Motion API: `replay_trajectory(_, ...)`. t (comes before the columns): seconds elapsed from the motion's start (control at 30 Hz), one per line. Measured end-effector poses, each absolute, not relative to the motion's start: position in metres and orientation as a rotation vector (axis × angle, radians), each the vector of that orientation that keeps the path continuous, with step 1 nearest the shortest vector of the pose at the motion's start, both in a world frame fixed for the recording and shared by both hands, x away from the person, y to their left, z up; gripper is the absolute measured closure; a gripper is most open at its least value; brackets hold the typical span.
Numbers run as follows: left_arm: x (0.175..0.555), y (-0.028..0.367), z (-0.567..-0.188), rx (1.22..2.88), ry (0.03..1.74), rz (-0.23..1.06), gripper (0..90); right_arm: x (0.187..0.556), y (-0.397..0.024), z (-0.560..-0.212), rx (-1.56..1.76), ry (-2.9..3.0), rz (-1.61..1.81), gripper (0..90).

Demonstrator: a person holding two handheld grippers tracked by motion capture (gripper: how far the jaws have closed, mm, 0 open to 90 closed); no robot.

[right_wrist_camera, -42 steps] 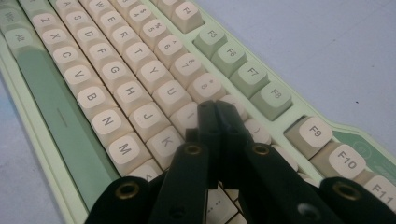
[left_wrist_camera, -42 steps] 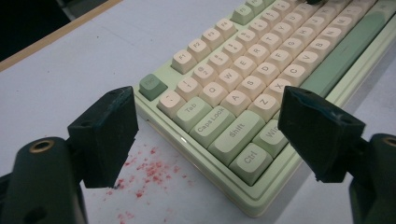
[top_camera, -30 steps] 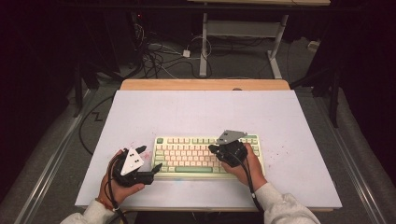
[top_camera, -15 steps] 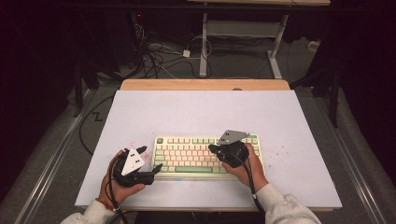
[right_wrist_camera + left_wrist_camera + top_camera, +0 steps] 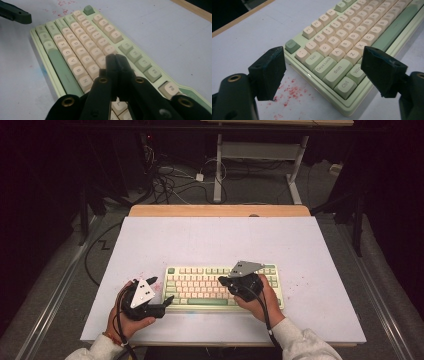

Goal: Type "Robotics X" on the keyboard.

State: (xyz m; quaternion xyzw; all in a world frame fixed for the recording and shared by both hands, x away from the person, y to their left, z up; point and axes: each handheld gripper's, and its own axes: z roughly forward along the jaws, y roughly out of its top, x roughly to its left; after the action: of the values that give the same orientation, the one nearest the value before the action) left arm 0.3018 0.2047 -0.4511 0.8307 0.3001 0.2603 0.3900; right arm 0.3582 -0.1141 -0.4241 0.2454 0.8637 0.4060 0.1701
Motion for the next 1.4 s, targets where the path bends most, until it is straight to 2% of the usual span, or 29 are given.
replay_trajectory(0.73, 0.302, 0.204, -0.453, 2.122, 0.758, 0.655, 19.0, 0.348, -0.073, -0.448, 0.613, 2.574, 1.113, 90.0)
replay_trajectory(1.23, 0.302, 0.203, -0.453, 2.129, 0.755, 0.649, 19.0, 0.35, -0.07, -0.456, 0.613, 2.587, 1.066, 90.0)
replay_trajectory(1.4, 0.302, 0.203, -0.453, 2.129, 0.753, 0.65, 19.0, 0.351, -0.078, -0.447, 0.622, 2.558, 1.09, 90.0)
